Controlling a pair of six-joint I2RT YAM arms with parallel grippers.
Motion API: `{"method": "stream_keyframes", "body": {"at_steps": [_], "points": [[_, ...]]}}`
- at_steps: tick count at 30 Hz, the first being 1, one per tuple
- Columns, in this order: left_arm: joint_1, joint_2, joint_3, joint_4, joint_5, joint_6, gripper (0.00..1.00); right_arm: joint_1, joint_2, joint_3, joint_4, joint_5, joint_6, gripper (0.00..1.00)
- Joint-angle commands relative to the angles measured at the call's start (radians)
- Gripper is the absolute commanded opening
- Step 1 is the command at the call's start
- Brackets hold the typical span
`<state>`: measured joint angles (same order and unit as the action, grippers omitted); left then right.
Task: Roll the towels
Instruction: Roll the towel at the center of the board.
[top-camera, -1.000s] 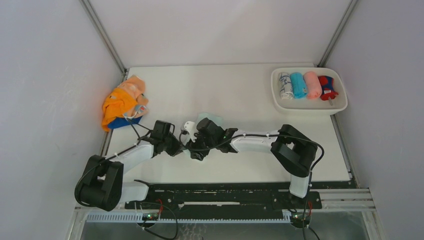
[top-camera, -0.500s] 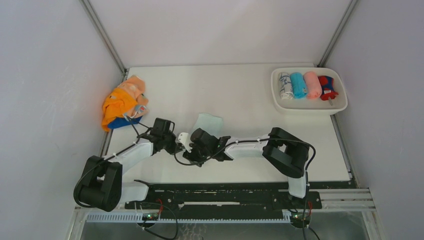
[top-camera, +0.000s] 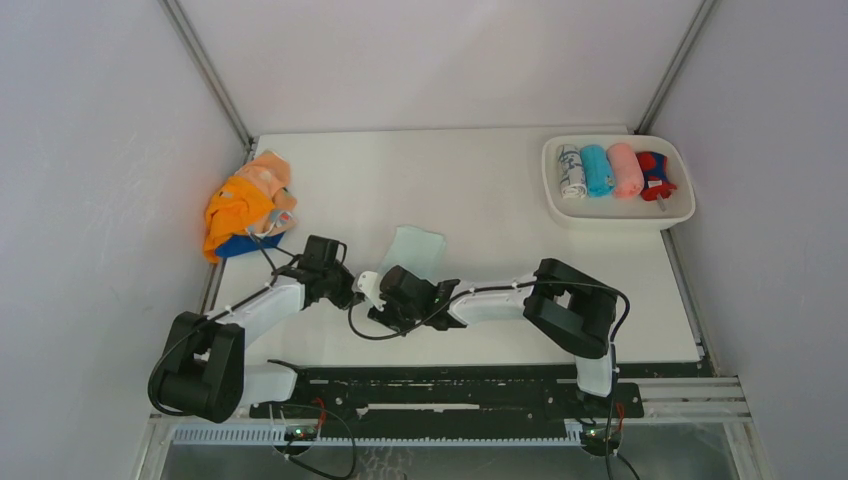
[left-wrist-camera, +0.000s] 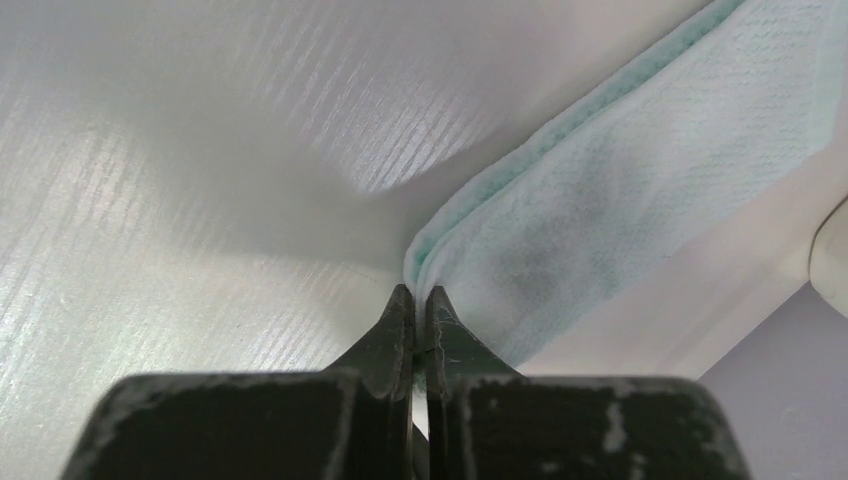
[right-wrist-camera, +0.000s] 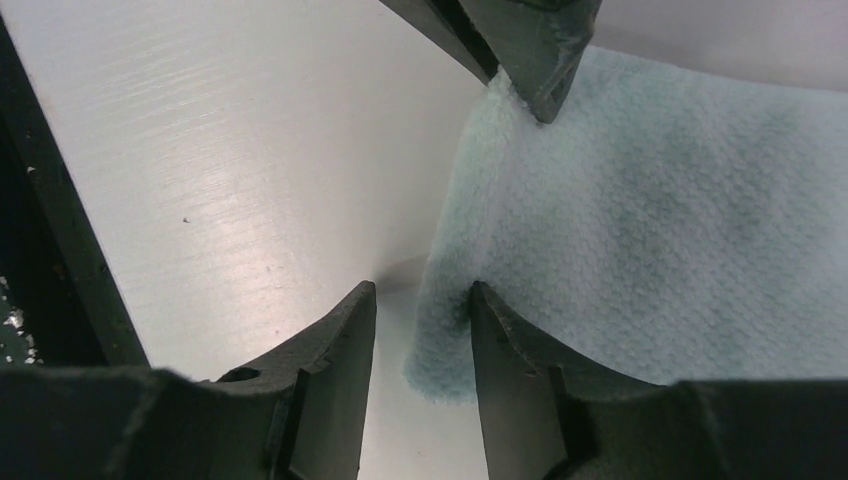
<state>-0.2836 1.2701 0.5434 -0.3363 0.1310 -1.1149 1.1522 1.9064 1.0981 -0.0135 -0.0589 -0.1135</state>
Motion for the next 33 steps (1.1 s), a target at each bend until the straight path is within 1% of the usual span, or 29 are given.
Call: {"method": "stream_keyframes", "body": {"at_steps": [1,4,6,8,11,12,17,21,27,28,33], "points": [[0.017,0.001,0.031,0.01,-0.005,-0.007,0.0,0.011,0.007,-0.024,-0.051,0.091,0.014,0.39],[0.019,0.007,0.031,0.012,-0.001,-0.001,0.0,0.016,-0.01,-0.026,-0.056,0.121,0.005,0.37],[0.019,0.011,0.027,0.015,0.001,0.003,0.0,0.018,-0.019,-0.024,-0.053,0.135,-0.001,0.32],[0.02,0.011,0.027,0.018,0.002,0.008,0.0,0.018,-0.018,-0.019,-0.056,0.13,-0.002,0.21],[0.02,0.006,0.029,0.016,-0.005,0.014,0.01,0.013,-0.014,0.002,-0.078,0.077,0.002,0.02],[0.019,0.004,0.03,0.015,-0.01,0.016,0.02,0.008,-0.016,0.008,-0.083,0.046,0.008,0.0],[0.019,-0.005,0.047,0.002,-0.035,0.029,0.08,-0.064,-0.035,0.031,-0.088,-0.218,0.101,0.0],[0.018,-0.01,0.06,0.0,-0.045,0.034,0.13,-0.173,-0.033,0.031,-0.042,-0.461,0.214,0.0],[0.019,-0.07,0.056,0.0,-0.059,0.036,0.23,-0.308,0.028,0.029,0.076,-0.742,0.425,0.0],[0.018,-0.084,0.053,-0.001,-0.061,0.039,0.26,-0.328,0.044,0.027,0.105,-0.789,0.464,0.0],[0.019,-0.174,0.028,-0.024,-0.081,0.051,0.51,-0.384,0.113,0.0,0.273,-0.901,0.656,0.0]]}}
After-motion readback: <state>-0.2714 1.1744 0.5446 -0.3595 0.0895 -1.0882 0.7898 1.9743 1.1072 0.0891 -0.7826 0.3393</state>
